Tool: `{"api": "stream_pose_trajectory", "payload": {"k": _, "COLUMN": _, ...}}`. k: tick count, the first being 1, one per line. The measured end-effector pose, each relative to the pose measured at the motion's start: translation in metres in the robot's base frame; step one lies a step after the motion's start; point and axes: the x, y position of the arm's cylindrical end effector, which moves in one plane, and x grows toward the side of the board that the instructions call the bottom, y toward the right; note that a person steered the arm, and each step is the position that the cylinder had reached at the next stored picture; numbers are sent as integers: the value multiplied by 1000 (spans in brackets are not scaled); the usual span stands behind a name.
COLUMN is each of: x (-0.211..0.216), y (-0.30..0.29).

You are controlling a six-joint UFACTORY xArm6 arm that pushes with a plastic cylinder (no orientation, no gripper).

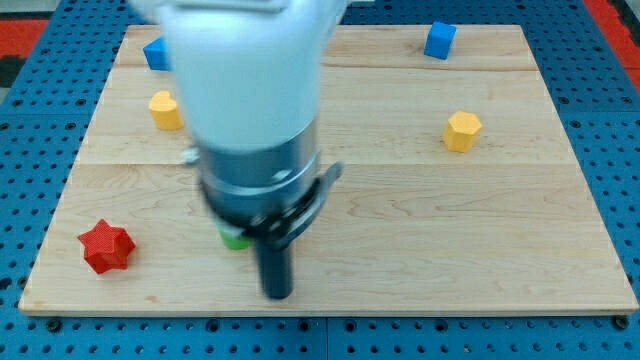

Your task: Move the red star left to the green circle

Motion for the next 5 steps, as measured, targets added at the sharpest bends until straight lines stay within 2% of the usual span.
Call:
{"api": "stream_pose_trajectory", "payload": {"k": 2, "x": 5, "y": -188}}
{"api": "stream_pose_trajectory", "payload": {"k": 3, "x": -24, "y": -192}}
{"api": "stream_pose_trajectory", "payload": {"k": 4, "x": -59, "y": -167}}
{"api": "stream_pose_trajectory", "payload": {"k": 5, "x": -69, "y": -121}}
